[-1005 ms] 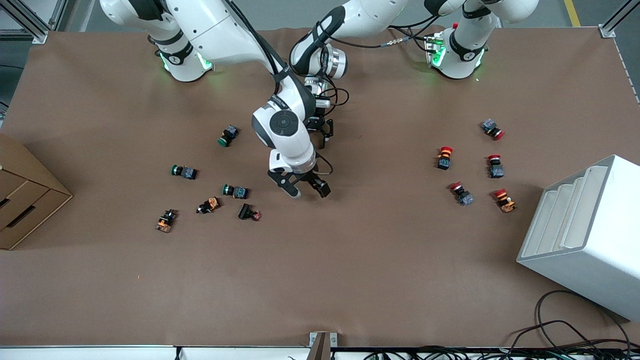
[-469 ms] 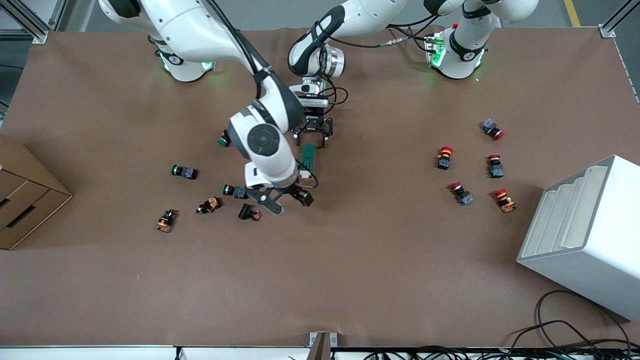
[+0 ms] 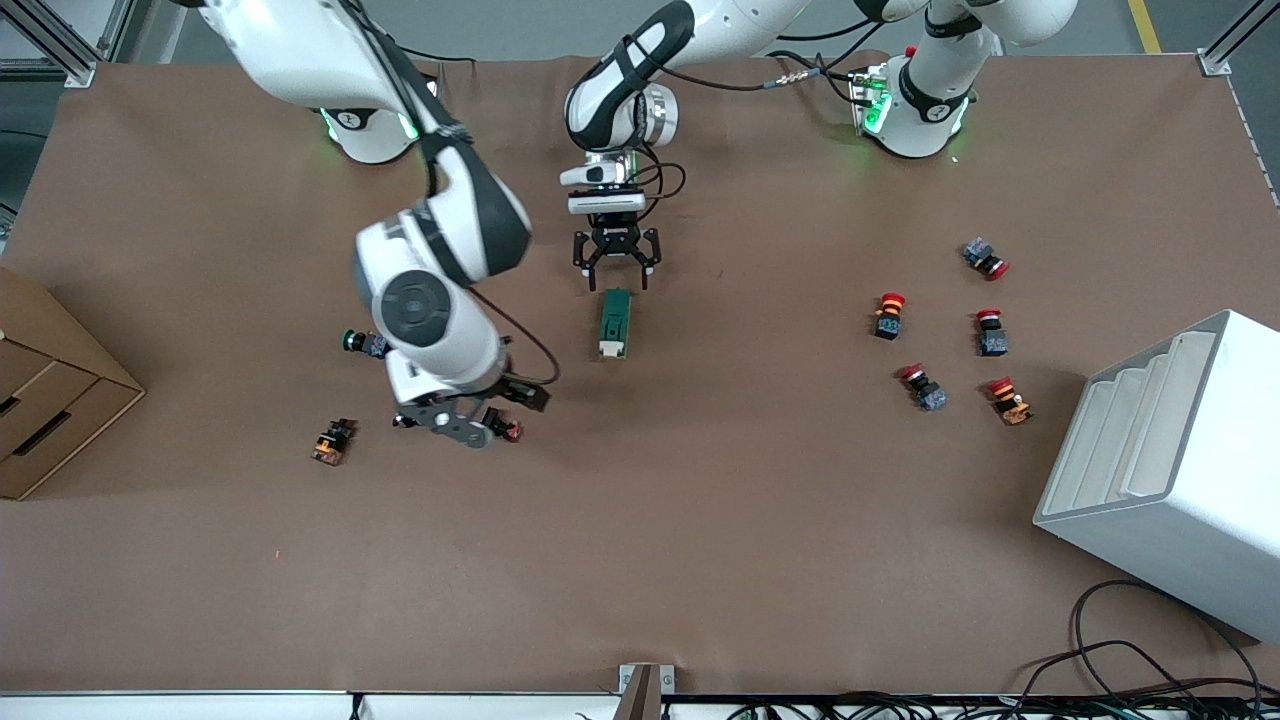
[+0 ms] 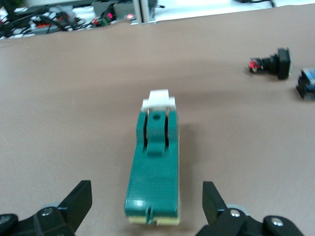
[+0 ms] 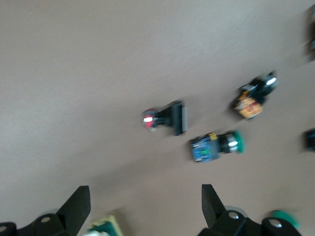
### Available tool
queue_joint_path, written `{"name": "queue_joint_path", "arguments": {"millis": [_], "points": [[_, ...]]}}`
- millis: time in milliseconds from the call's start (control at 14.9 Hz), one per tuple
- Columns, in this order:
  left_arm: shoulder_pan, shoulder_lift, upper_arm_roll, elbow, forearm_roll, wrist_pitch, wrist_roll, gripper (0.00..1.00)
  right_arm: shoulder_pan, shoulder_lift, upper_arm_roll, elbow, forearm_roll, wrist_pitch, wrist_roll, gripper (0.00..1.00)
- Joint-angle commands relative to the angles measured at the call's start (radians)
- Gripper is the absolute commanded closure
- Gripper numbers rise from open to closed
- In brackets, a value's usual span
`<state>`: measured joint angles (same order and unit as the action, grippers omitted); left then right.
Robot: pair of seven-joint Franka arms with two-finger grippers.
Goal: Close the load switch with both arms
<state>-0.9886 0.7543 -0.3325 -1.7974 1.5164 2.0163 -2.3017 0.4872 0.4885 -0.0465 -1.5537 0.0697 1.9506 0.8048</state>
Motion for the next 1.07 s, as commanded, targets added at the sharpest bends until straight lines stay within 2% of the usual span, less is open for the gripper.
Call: {"name": "queue_joint_path", "arguments": {"millis": [0,201,402,536,804,1005], "points": [[0.010,-0.013,0.004,0.094,-0.143,0.013,0.125,0.01,-0.080,-0.089,0.019,-0.037,-0.033,-0.091,-0.149,0.00],[0.066,-0.013,0.003,0.196,-0.257,0.013,0.226,0.01,-0.179,-0.146,0.019,-0.028,-0.036,-0.198,-0.373,0.00],[0.128,-0.013,0.004,0.320,-0.419,0.010,0.390,0.01,-0.268,-0.202,0.019,-0.017,-0.103,-0.283,-0.582,0.00],[0.185,-0.015,0.004,0.386,-0.499,0.009,0.458,0.01,-0.329,-0.218,0.019,0.023,-0.111,-0.350,-0.697,0.00],[0.336,-0.088,0.000,0.401,-0.661,0.009,0.689,0.00,-0.415,-0.217,0.019,0.162,-0.148,-0.493,-0.821,0.00],[0.460,-0.170,0.003,0.415,-0.832,0.002,0.940,0.00,-0.479,-0.212,0.020,0.195,-0.162,-0.548,-0.839,0.00]]}}
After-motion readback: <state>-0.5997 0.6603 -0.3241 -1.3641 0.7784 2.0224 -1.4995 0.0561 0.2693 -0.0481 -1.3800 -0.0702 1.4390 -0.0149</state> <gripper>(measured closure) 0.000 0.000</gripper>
